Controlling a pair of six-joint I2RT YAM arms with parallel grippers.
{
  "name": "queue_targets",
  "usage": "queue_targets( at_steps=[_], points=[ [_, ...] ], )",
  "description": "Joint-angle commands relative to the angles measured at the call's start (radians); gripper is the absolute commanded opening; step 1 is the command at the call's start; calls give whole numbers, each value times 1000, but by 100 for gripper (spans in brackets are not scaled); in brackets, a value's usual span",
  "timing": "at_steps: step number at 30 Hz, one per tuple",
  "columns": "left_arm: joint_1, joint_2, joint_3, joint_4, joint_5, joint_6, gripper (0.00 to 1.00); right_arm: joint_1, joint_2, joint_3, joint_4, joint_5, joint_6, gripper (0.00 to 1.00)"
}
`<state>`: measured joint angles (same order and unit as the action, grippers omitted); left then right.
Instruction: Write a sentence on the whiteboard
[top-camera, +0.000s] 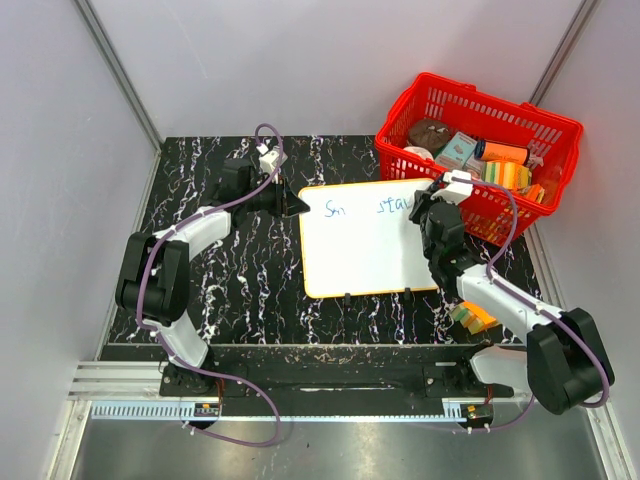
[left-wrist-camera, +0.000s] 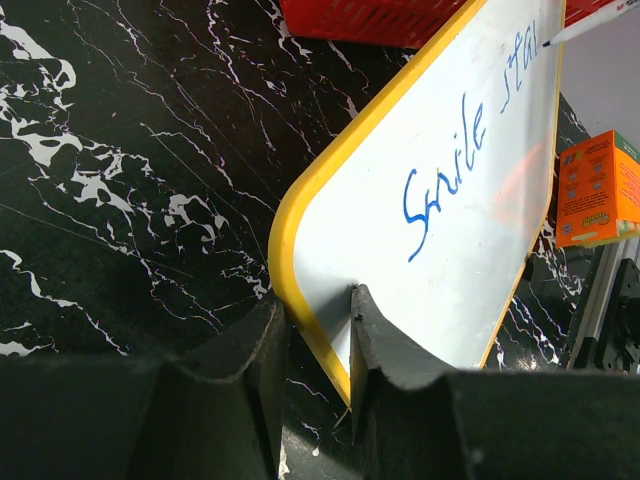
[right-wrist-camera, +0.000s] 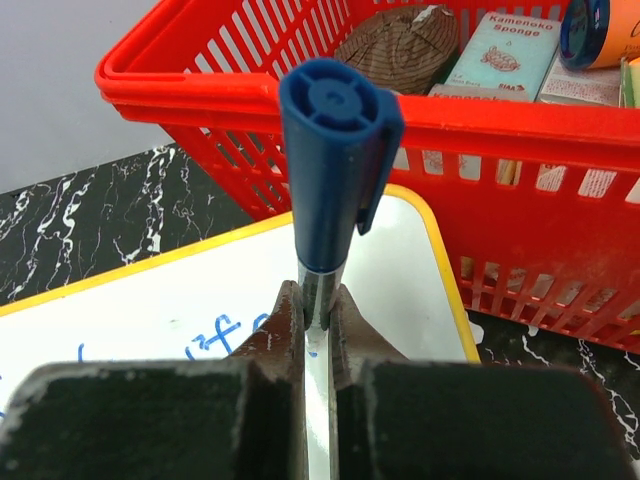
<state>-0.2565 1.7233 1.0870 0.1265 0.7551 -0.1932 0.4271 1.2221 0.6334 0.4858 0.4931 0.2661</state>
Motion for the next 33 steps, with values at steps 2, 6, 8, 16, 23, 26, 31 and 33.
queue_targets(
  at_steps=[2,6,8,16,23,26,31,33],
  points=[
    [-58,68,-29,-116,-138,178,0,-7,-15,72,25,48,-27,0],
    [-58,67,-30,-116,-137,178,0,-8,-1,81,34,58,-36,0],
    [-58,68,-30,-116,-137,178,0,-13,8,86,40,62,-39,0],
    [-59,68,-29,-116,-137,178,0,-21,34,106,51,53,-38,0],
    [-59,70,-29,-116,-137,178,0,-25,60,114,59,42,-36,0],
    [-59,68,-29,-116,-137,178,0,-25,66,114,50,38,-30,0],
    [-59,67,-29,-116,-138,178,0,-25,68,98,45,36,-24,0],
    [-59,68,-29,-116,-137,178,0,-27,70,92,45,35,-19,0]
  ],
)
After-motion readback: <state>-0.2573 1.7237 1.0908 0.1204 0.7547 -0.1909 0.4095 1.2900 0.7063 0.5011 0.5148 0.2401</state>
